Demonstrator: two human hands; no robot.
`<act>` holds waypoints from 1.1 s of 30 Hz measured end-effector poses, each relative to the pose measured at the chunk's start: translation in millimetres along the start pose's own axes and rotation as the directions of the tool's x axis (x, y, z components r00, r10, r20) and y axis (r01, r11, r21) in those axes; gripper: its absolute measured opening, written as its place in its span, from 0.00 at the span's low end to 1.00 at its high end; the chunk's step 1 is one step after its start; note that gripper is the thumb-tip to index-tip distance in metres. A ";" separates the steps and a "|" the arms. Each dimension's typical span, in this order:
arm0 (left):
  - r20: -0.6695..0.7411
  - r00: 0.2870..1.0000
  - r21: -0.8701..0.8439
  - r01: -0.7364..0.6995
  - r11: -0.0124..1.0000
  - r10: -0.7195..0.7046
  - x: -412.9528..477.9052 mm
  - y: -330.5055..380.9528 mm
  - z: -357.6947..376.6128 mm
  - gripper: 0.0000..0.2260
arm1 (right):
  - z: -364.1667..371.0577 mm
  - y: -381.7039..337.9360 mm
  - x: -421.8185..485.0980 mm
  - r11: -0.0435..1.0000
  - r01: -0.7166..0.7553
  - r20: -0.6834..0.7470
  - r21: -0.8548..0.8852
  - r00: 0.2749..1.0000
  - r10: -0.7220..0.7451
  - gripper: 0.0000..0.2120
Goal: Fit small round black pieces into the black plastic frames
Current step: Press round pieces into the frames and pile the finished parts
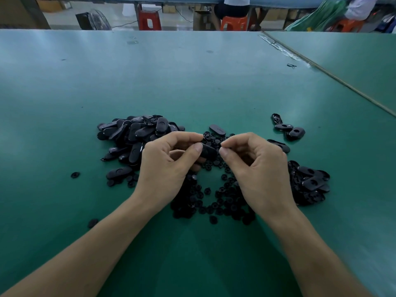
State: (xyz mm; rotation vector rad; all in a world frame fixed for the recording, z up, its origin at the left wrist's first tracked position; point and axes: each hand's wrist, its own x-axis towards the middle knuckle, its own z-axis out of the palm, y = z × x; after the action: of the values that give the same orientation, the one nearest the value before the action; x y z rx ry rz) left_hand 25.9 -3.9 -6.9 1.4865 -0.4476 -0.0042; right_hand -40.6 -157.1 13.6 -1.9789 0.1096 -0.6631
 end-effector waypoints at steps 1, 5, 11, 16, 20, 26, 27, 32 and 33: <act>0.000 1.000 0.001 0.000 1.000 0.000 0.1 0.2 0.1 0.08 | 0.2 -0.2 -0.1 1.000 -0.003 0.014 0.001 1.000 0.003 0.07; 0.002 1.000 -0.014 0.000 1.000 0.000 0.0 0.7 0.1 0.07 | 0.9 -1.7 -0.5 1.000 -0.017 0.034 -0.002 0.999 0.017 0.06; 0.001 1.000 -0.043 -0.016 0.999 0.016 1.8 1.3 0.8 0.09 | 2.2 -3.6 -1.2 0.998 -0.051 0.029 0.032 0.998 0.050 0.08; 0.012 1.000 -0.098 0.017 0.995 -0.016 3.2 1.5 0.0 0.09 | 1.5 -1.4 1.0 0.989 -0.122 0.019 0.088 0.993 0.120 0.07; 0.012 0.999 -0.127 0.032 0.991 -0.030 2.6 2.5 1.1 0.10 | 1.1 1.1 1.5 0.987 -0.131 0.028 0.095 0.991 0.129 0.10; -0.006 0.999 -0.149 0.044 0.988 -0.045 2.5 3.5 2.8 0.09 | 0.6 -0.6 2.7 0.977 -0.137 -0.018 0.165 0.990 0.141 0.08; -0.014 0.999 -0.149 0.040 0.988 -0.043 2.6 3.3 2.8 0.09 | 0.7 -0.5 2.6 0.974 -0.137 -0.018 0.181 0.990 0.142 0.07; -0.024 0.999 -0.146 0.026 0.989 -0.030 2.4 2.7 2.0 0.08 | 1.2 -0.4 2.1 0.976 -0.119 0.010 0.180 0.993 0.119 0.07; -0.013 1.000 -0.139 0.018 0.990 -0.020 2.5 2.8 1.8 0.08 | 1.7 -0.7 1.9 0.977 -0.122 0.021 0.174 0.993 0.120 0.06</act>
State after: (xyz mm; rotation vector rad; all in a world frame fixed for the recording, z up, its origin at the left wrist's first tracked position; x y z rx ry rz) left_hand 27.0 -6.0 -3.4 1.3529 -0.4128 -0.0391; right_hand -38.2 -156.1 14.4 -1.7910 0.1587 -0.5637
